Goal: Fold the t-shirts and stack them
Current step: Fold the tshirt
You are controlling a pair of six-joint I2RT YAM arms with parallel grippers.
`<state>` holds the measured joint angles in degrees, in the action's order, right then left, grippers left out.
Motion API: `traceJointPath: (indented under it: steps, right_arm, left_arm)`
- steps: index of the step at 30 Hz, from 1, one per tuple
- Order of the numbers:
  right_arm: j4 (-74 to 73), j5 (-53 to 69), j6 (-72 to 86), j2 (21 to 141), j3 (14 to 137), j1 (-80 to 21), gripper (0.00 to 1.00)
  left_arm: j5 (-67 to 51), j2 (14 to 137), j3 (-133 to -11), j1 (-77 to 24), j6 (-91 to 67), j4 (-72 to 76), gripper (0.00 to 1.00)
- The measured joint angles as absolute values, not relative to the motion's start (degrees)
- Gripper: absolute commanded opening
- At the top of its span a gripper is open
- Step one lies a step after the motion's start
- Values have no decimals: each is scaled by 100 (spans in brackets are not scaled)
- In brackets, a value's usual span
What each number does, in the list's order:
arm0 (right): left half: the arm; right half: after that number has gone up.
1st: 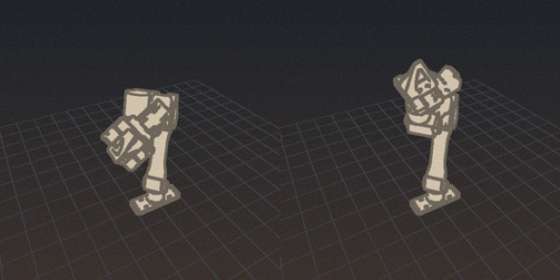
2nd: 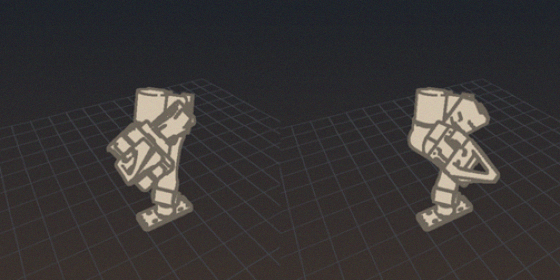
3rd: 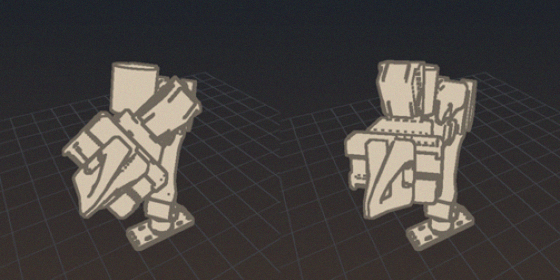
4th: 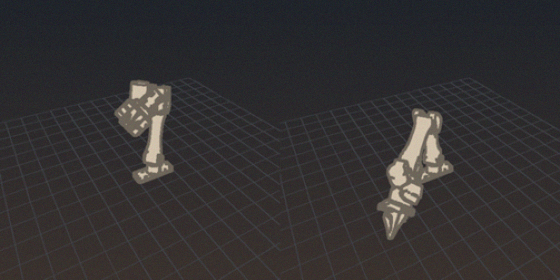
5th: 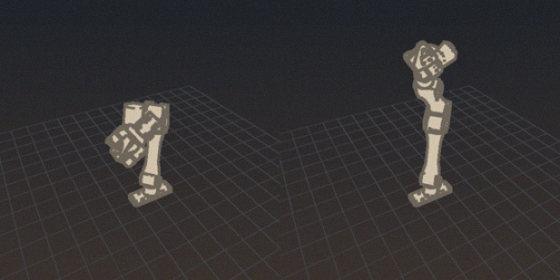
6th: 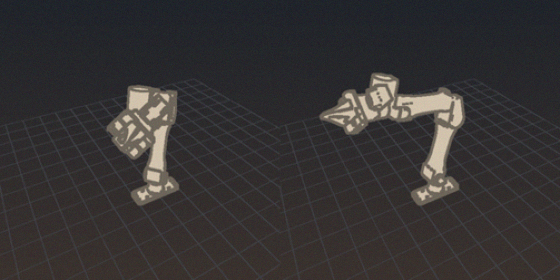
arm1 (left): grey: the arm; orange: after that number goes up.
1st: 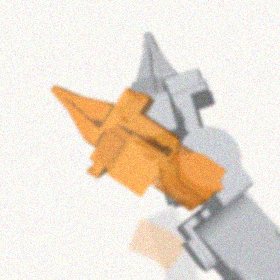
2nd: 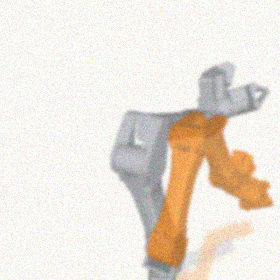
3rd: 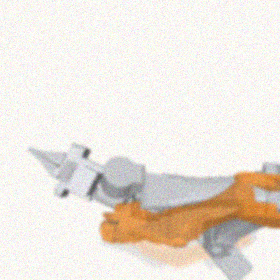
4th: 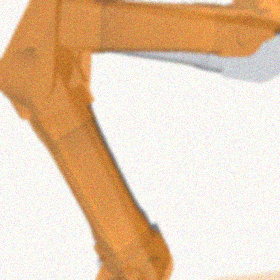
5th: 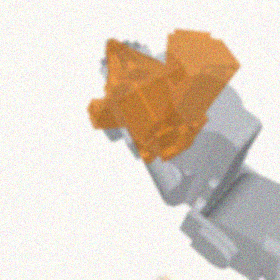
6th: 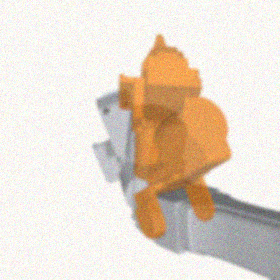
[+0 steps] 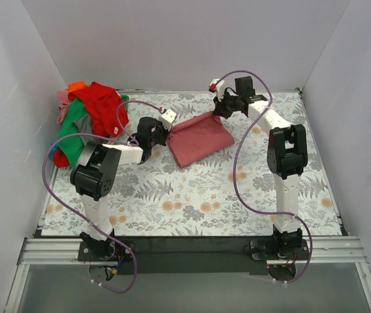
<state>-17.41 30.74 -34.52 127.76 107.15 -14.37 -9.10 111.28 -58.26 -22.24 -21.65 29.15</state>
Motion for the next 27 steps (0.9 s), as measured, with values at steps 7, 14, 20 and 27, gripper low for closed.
traceJointPath:
  steps: [7,14,20,27]
  right_arm:
    - [-1275,2029,-2539,12956,10886,-1702,67]
    - [-760,781,-1175,13045,11135,-1702,77]
    - [-788,1706,-451,12884,10794,-1153,82]
    - [-2093,3404,-412,13109,11146,-460,82]
  left_arm:
    - [-178,11222,-6143,-2220,-2480,2670,61]
    - [1640,11148,-6737,-2174,-3103,2300,87]
    - [1527,10151,-6681,-2104,-3813,1345,85]
    - [134,8348,-5922,-2095,-4595,576,85]
